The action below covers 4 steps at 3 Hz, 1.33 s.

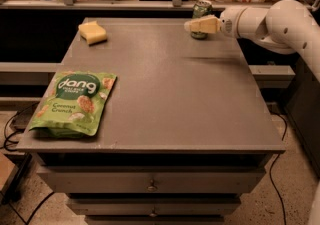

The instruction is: Knock green can over

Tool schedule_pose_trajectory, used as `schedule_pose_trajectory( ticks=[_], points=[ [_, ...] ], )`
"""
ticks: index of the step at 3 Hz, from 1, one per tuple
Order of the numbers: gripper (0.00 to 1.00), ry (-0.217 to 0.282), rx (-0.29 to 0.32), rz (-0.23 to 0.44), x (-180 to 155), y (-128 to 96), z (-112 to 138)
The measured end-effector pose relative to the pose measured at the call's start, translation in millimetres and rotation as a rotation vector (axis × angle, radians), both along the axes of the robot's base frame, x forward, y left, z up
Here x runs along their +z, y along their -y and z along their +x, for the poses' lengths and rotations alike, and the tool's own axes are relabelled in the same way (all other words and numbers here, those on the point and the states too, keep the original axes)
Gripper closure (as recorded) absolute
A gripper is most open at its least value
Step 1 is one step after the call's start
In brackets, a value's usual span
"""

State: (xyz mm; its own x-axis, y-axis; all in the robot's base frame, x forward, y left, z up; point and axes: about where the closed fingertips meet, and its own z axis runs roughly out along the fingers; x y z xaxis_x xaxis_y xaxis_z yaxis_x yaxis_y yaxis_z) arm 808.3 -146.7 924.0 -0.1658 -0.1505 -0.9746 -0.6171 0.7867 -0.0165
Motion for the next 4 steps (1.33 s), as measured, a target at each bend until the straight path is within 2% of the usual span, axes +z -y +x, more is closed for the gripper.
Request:
schedule_pose_trajectory(
  ticks=[1,3,4],
  points=[
    [0.0,0.01,-0.024,0.044,-2,-7,24],
    [0.0,-0.018,-0.02,0.044,-13,-25,56],
    [0.15,-0.028,-0.029,0.038,-16,-24,65]
  ],
)
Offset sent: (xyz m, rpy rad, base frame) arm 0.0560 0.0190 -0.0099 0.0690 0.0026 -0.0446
